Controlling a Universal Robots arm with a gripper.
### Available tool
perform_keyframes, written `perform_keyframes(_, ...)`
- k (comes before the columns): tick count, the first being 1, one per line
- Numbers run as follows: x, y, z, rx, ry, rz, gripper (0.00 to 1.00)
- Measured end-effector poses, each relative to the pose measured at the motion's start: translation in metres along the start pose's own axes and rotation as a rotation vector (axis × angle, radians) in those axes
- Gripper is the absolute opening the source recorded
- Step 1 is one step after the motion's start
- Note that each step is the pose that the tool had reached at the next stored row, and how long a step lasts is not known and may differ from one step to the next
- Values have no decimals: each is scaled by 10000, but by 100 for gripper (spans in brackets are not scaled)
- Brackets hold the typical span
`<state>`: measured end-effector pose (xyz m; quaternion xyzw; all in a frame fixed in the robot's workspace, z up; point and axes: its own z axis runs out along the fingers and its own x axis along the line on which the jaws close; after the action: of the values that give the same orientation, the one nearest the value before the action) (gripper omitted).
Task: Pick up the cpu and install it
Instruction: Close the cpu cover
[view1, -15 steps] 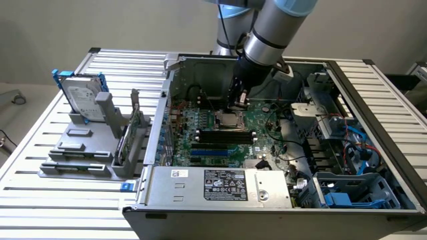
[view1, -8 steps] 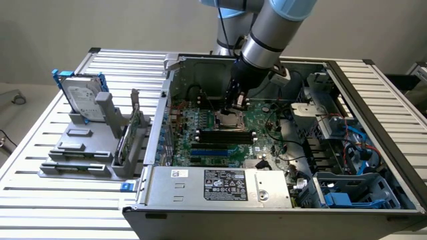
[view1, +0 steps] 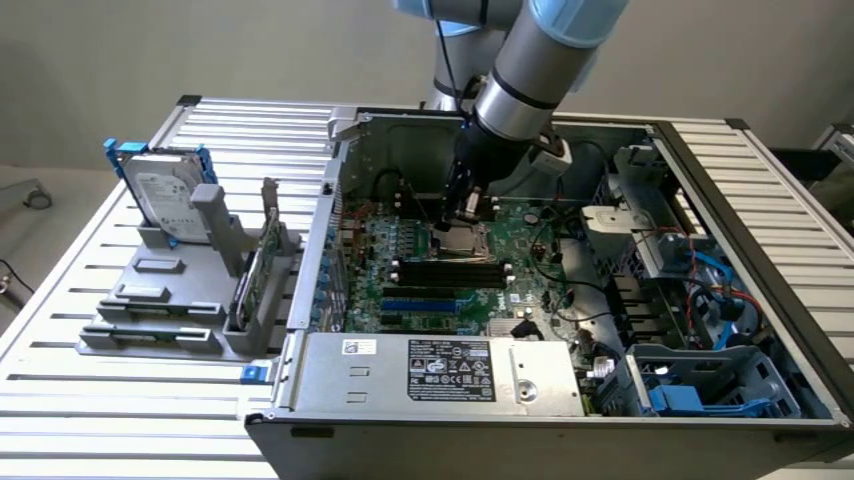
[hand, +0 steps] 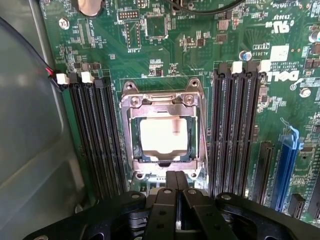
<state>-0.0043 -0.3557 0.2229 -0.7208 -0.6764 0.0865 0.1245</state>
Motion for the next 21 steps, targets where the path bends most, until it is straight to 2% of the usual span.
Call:
perform_keyframes(5, -4, -40, 31, 75, 77, -21, 11)
perform_keyframes(7, -5, -48, 40, 90, 142, -40, 11)
perform_keyframes(10, -6, -51, 54, 102, 274, -83, 11)
perform_keyframes(12, -6, -49, 70, 106, 335, -101, 11)
perform_keyframes(21, -14, -23, 208, 109, 372, -112, 11)
